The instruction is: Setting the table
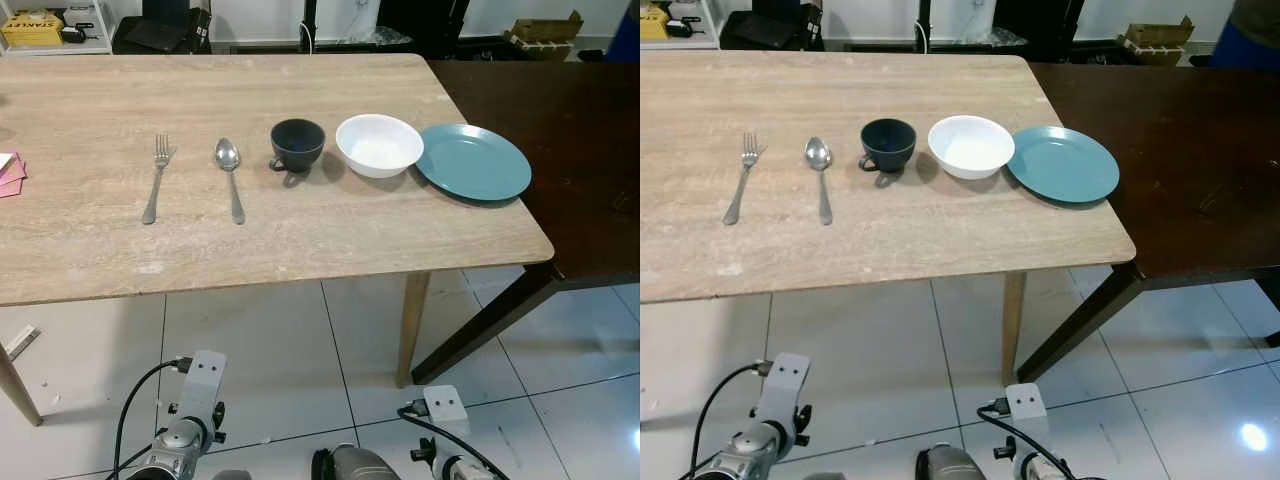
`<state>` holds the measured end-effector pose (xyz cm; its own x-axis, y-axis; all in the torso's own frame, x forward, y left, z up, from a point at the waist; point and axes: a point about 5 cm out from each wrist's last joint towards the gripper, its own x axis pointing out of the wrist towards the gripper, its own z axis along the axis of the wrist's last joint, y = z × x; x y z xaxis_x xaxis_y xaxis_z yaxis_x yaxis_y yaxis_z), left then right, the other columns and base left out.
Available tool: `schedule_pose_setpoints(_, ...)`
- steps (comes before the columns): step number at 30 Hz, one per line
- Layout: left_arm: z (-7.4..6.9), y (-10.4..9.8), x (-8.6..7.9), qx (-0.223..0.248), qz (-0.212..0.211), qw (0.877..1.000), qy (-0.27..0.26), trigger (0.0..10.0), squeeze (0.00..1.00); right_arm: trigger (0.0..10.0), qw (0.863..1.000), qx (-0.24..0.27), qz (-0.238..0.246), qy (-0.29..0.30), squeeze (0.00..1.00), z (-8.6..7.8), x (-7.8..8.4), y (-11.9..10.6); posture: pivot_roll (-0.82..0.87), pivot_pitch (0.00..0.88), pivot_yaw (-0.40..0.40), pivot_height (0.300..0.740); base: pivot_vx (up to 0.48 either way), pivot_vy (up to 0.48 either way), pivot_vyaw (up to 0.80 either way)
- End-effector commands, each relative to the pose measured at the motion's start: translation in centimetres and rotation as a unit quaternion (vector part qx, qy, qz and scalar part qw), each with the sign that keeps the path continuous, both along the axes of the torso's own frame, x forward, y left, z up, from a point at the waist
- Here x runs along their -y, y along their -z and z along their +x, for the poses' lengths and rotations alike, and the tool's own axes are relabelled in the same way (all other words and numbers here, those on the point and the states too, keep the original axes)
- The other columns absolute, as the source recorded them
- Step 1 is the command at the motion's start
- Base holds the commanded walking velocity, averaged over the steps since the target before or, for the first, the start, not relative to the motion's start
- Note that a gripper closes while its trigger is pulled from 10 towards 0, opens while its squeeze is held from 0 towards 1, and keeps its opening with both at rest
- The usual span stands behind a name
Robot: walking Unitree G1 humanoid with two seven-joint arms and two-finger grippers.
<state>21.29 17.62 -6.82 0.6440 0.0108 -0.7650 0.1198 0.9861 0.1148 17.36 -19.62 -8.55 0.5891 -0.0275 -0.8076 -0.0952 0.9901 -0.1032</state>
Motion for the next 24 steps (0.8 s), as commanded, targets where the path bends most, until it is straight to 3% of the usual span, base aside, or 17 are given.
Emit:
schedule_pose_setpoints(1, -0.51, 0.34, 0.02, -0.014, 0.000, 1.000, 0.001, 10.0, 0.00, 10.0, 1.000, -0.005, 0.002, 0.005, 0.00, -0.38, 0.09, 0.17, 0.03, 0.057, -0.004, 0.740, 0.000, 0.000, 0.00)
schedule_pose_setpoints(24, -0.58, 0.41, 0.03, -0.021, -0.008, 1.000, -0.002, 10.0, 0.00, 10.0, 1.000, 0.009, 0.012, 0.008, 0.00, 0.38, 0.14, -0.22, 0.02, 0.055, -0.001, 0.740, 0.000, 0.000, 0.00)
